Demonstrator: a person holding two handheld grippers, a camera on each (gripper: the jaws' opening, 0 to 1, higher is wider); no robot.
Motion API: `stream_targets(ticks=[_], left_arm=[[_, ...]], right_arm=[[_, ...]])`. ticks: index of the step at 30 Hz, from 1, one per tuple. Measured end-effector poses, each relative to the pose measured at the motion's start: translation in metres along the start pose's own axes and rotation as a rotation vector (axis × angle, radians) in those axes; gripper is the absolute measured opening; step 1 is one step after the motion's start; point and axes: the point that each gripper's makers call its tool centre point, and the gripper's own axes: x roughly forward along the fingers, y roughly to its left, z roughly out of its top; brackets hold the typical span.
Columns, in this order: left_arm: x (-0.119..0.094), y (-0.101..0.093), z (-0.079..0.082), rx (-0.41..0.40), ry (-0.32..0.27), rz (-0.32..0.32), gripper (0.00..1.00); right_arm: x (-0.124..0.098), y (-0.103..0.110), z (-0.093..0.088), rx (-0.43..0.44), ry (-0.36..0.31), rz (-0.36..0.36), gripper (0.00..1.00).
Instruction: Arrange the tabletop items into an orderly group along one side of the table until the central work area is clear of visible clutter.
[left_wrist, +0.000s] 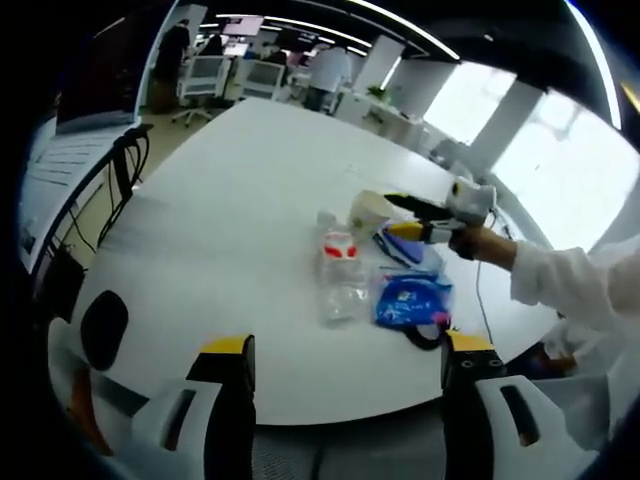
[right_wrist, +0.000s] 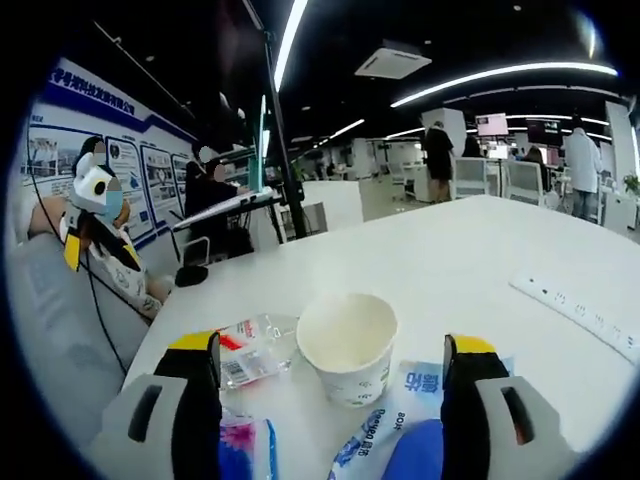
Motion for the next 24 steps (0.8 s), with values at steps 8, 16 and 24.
stream_targets(ticks=[8, 16, 24], left_arm=[[-0.001, 0.000, 0.000, -0.005, -0.004, -0.005, 0.76], [0.000, -0.006, -0.001, 0.011, 0.002, -0.025, 0.76], [0.000, -0.014, 0.002, 0.022, -0.007, -0.058, 0.76]], right_arm=[[-0.019, 0.003, 0.002, 0.021, 0.019, -0.038, 0.85], [-0.047, 0.018, 0.015, 0.055, -0.014, -0.085, 0.85], [-0.086, 0.036, 0.024, 0.073, -0.049, -0.145, 0.85]])
